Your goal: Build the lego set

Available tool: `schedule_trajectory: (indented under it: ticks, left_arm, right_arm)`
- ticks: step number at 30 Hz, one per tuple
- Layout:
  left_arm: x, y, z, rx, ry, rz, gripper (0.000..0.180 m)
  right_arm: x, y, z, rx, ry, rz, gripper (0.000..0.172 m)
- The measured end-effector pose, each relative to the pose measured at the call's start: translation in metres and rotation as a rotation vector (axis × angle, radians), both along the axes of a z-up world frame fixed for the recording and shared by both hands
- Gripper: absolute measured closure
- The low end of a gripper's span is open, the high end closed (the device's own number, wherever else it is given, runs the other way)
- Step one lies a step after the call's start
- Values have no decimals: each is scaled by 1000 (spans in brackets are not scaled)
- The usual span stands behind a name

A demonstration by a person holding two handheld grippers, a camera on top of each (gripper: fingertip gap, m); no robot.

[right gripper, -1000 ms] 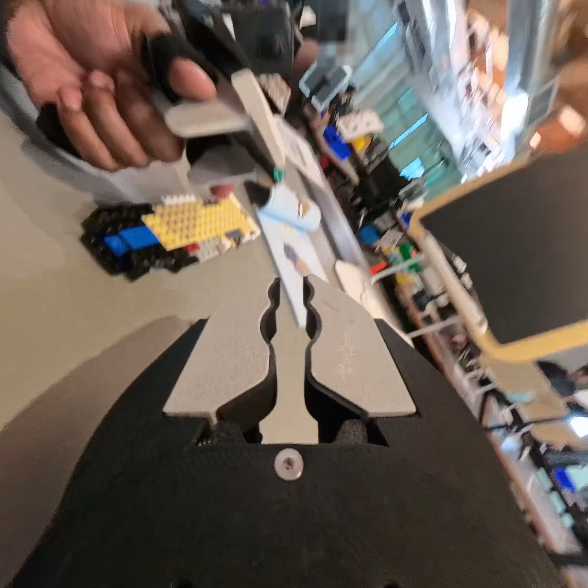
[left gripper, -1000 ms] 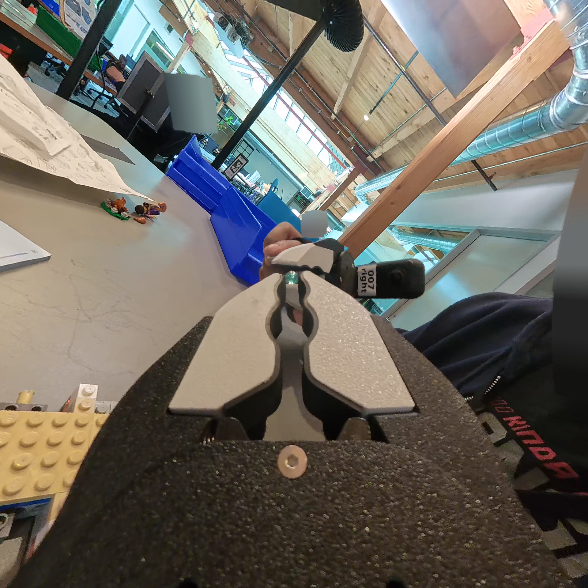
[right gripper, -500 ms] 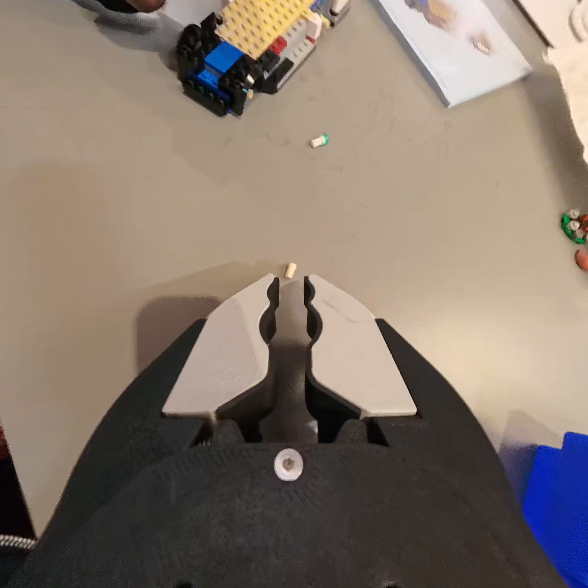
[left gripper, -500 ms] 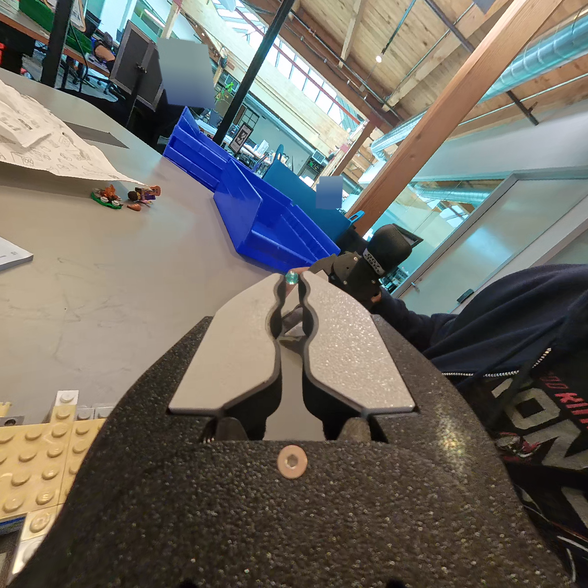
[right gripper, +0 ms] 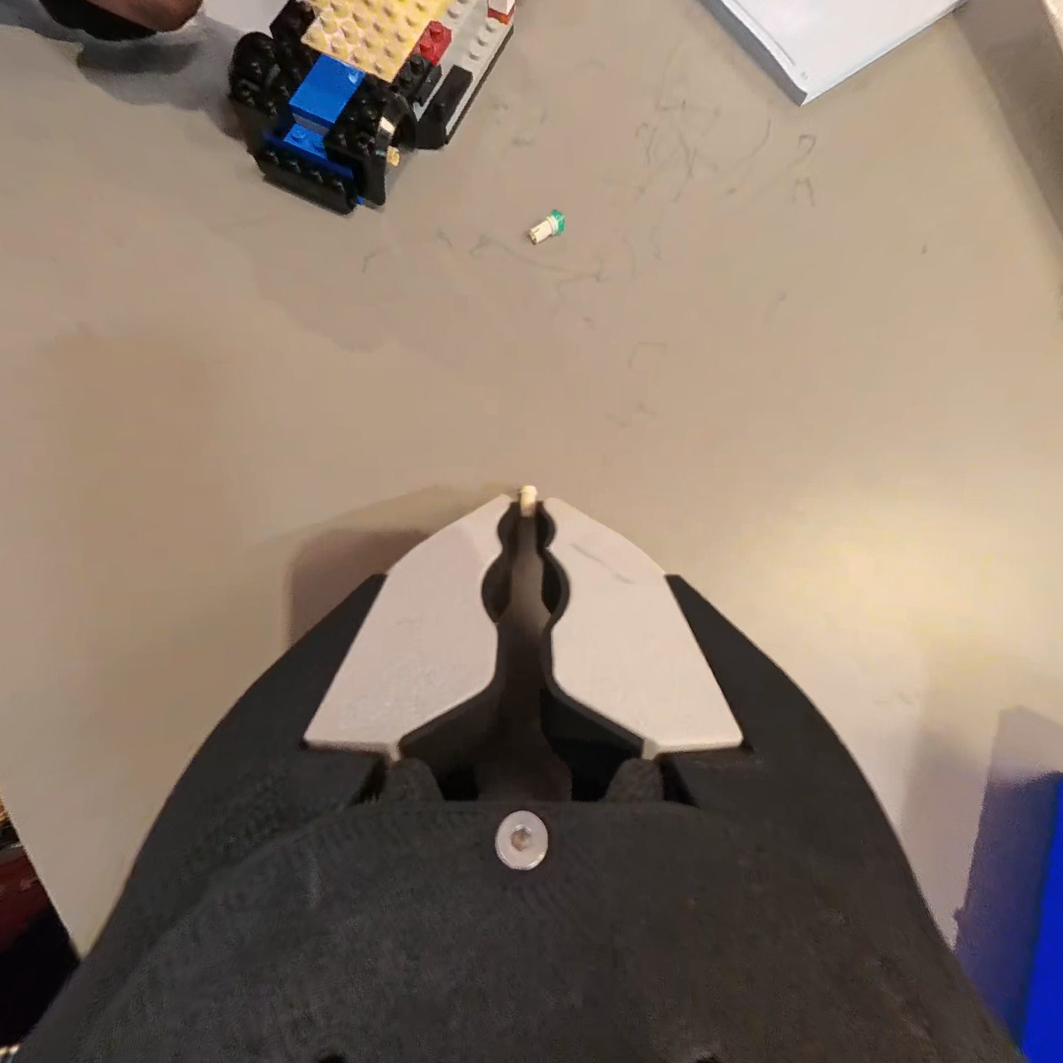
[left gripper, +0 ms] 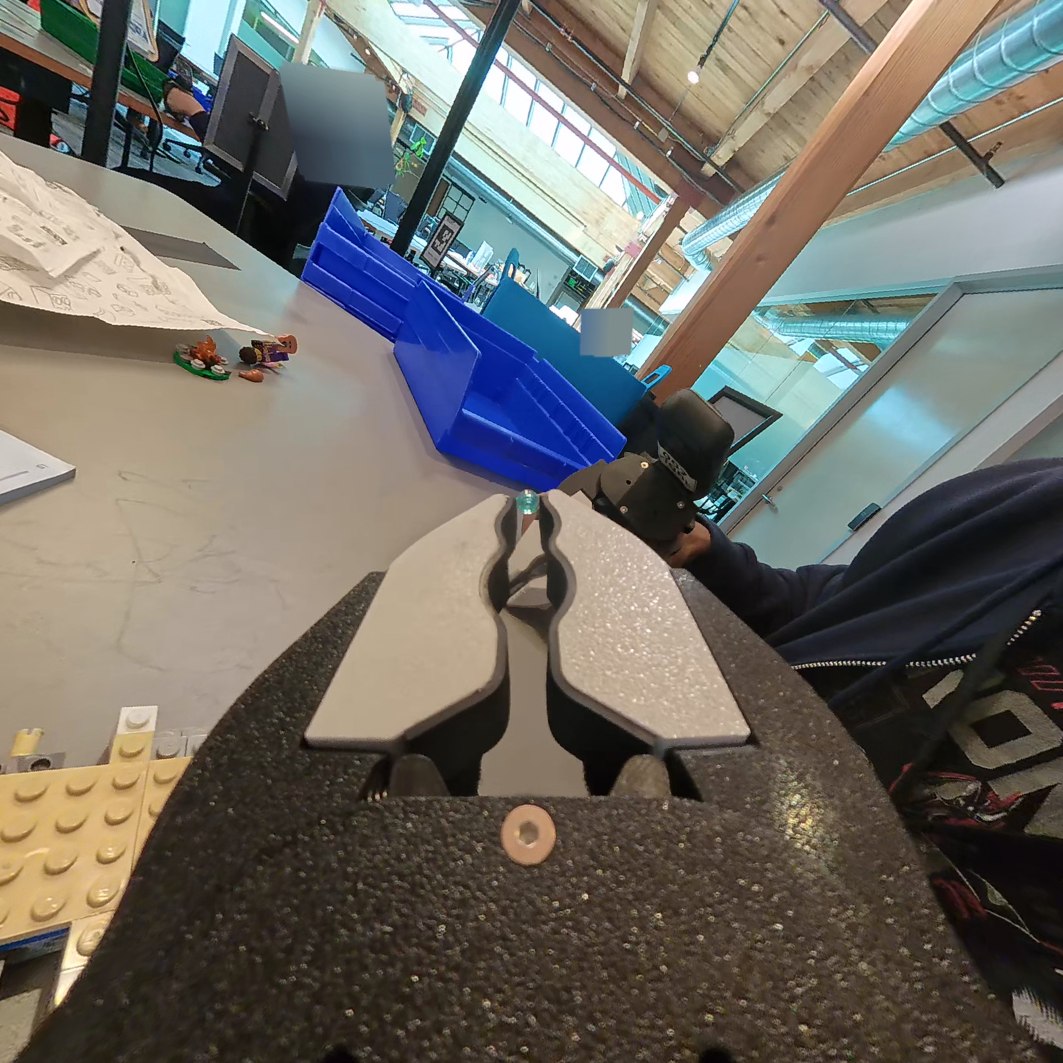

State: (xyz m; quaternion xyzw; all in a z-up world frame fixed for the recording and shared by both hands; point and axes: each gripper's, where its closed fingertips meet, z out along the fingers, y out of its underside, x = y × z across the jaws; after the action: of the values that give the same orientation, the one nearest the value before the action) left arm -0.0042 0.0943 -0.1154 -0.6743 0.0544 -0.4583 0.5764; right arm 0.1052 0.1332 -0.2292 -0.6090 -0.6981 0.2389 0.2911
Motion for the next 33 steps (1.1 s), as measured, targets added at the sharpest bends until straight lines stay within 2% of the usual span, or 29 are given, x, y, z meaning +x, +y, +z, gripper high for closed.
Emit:
schedule_trajectory:
  ticks: [9,19,25,33]
  left_arm:
    - [-5,0,2,13,30,22,173]
    - [-10,2,-6,-31,70,20,173]
    - [-7,3,-13,-65,124,4,173]
    - [0,2,-27,-55,334,2,173]
  right_arm:
    - [-25,14,3,129,14,76,168]
    - [-77,22,48,303,290,301,168]
    - [-94,5,70,359,409,434,168]
    - [-105,-24,82,437,456,518,168]
